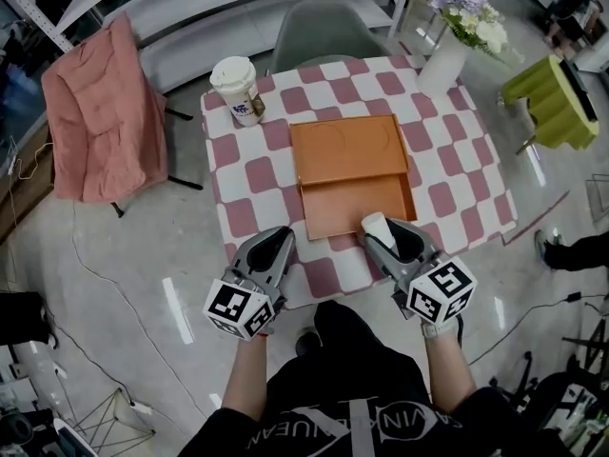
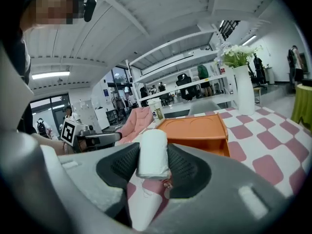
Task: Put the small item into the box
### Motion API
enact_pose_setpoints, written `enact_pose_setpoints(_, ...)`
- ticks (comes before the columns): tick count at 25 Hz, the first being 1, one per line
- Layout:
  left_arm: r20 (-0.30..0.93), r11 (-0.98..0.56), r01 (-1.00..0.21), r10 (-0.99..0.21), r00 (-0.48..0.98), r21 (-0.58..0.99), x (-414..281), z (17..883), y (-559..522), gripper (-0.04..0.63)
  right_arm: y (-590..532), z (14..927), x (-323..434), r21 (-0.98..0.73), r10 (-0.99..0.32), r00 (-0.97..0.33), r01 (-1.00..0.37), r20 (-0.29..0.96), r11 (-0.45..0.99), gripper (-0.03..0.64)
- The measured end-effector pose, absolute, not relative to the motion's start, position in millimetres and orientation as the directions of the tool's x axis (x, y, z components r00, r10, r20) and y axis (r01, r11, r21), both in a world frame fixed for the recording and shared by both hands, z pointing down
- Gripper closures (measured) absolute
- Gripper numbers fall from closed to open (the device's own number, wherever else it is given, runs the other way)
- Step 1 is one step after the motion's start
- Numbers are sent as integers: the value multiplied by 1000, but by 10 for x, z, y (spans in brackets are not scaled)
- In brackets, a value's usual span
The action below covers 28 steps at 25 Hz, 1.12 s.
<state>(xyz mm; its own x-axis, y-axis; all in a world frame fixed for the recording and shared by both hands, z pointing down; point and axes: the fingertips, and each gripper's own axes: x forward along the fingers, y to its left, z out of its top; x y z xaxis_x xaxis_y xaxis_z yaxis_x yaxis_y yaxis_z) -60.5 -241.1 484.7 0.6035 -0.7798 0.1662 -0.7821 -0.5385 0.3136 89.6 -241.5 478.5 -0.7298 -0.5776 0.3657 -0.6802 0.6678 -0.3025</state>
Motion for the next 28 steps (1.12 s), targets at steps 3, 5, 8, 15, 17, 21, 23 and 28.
enact_pose_setpoints(3, 182, -526, -790, -783, 594, 313, -600, 4874, -2474, 568, -2519, 4820, 869, -262, -548, -727, -671, 413, 693, 433)
enact_pose_setpoints(5, 193, -515, -799, -788, 584, 311, -610, 4903, -2510, 568, -2597, 4860, 859, -245, -529, -726, -664, 440, 707, 433)
enact_pose_setpoints(8, 206, -508, -807, -792, 575, 302, -599, 4954, -2571, 568, -2717, 4926, 865, -244, -504, -727, -653, 467, 717, 433)
enact_pose_setpoints(15, 228, -499, -815, -792, 567, 294, -573, 5038, -2626, 568, -2868, 5172, 824, -183, -423, -687, -625, 591, 759, 433)
enact_pose_setpoints(17, 237, -498, -816, -789, 567, 295, -577, 5061, -2631, 568, -2893, 5233, 797, -164, -402, -667, -618, 627, 769, 433)
enact_pose_setpoints(21, 248, -496, -814, -784, 569, 302, -591, 5072, -2664, 568, -2941, 5333, 741, -126, -369, -628, -602, 685, 789, 433)
enact_pose_setpoints(23, 252, -498, -812, -780, 573, 303, -599, 5096, -2689, 568, -2956, 5384, 723, -113, -351, -608, -593, 713, 797, 433)
enact_pose_setpoints(28, 243, -497, -805, -778, 579, 325, -650, 5110, -2819, 568, -2976, 5484, 647, -105, -298, -569, -568, 766, 816, 433)
